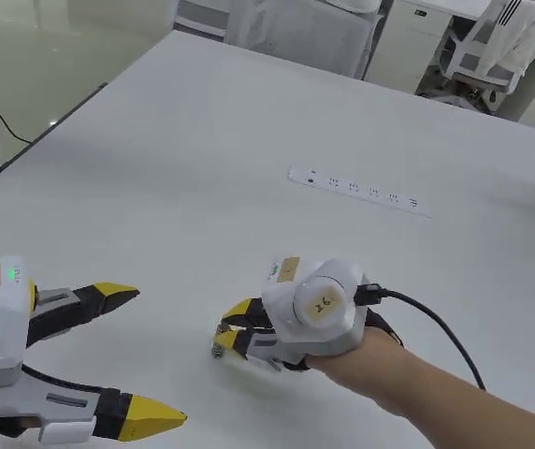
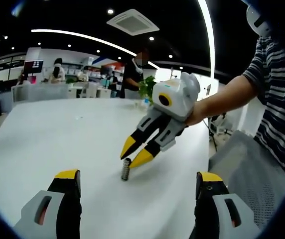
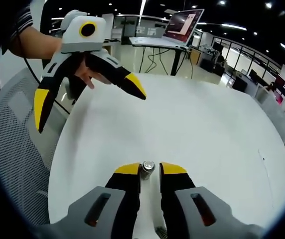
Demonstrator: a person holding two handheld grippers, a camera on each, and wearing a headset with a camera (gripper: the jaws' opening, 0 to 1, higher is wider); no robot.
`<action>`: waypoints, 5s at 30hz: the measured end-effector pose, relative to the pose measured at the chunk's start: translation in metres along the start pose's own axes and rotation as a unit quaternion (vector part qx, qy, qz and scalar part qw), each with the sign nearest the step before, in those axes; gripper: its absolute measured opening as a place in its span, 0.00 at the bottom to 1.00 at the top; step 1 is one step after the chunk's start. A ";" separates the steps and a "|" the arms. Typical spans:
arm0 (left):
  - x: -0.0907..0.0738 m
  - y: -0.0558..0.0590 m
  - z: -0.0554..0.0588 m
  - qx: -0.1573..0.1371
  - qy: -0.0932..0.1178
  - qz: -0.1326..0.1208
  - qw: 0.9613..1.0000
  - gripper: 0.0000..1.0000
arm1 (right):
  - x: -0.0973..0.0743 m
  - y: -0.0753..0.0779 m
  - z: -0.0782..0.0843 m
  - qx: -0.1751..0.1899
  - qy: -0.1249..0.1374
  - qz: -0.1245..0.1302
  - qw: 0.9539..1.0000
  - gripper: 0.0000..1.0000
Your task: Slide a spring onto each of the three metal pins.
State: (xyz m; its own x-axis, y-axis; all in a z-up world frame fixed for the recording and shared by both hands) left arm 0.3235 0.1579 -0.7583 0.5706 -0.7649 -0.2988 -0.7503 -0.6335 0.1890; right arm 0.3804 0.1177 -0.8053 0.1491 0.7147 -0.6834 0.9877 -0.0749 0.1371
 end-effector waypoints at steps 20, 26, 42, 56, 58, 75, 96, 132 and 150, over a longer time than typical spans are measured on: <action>0.015 0.006 -0.011 0.014 -0.005 0.015 1.000 0.93 | -0.036 0.001 -0.011 0.047 0.058 0.018 0.997 0.16; 0.020 0.007 -0.017 0.008 0.001 0.018 1.000 0.95 | -0.048 -0.002 -0.004 0.057 0.065 0.025 0.996 0.19; 0.030 0.013 -0.024 0.010 0.001 0.028 1.000 0.98 | -0.089 0.002 0.017 0.130 0.109 0.067 0.983 0.35; 0.036 0.016 -0.029 0.016 0.002 0.033 0.999 0.98 | -0.107 -0.002 0.035 0.157 0.126 0.091 0.975 0.55; 0.036 0.017 -0.030 0.016 0.002 0.034 0.999 0.98 | -0.110 -0.002 0.038 0.159 0.127 0.096 0.974 0.59; 0.034 0.019 -0.031 0.017 0.005 0.028 0.999 0.98 | -0.149 0.005 0.076 0.196 0.136 0.149 0.960 0.84; 0.007 0.008 -0.016 0.000 0.005 -0.009 1.000 0.98 | -0.191 -0.002 0.122 0.249 0.134 0.191 0.940 0.99; 0.002 0.006 -0.008 0.000 -0.006 -0.019 1.000 0.98 | -0.189 -0.011 0.123 0.240 0.119 0.174 0.948 0.97; 0.004 0.007 -0.011 0.002 -0.007 -0.020 1.000 0.98 | -0.191 -0.010 0.121 0.243 0.124 0.178 0.945 0.96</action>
State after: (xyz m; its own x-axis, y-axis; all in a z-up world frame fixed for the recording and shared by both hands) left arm 0.3236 0.1491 -0.7477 0.5962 -0.7370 -0.3184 -0.7282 -0.6634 0.1722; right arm 0.3475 -0.1020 -0.7633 0.5197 0.7210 -0.4583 0.7909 -0.6089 -0.0609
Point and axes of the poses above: the centre of the closed fingertips' face, and the gripper's own axes: x roughly forward along the fingers, y roughly to its right, z roughly out of its underside, the point moved 1 cm from there along -x, roughly backward along the fingers
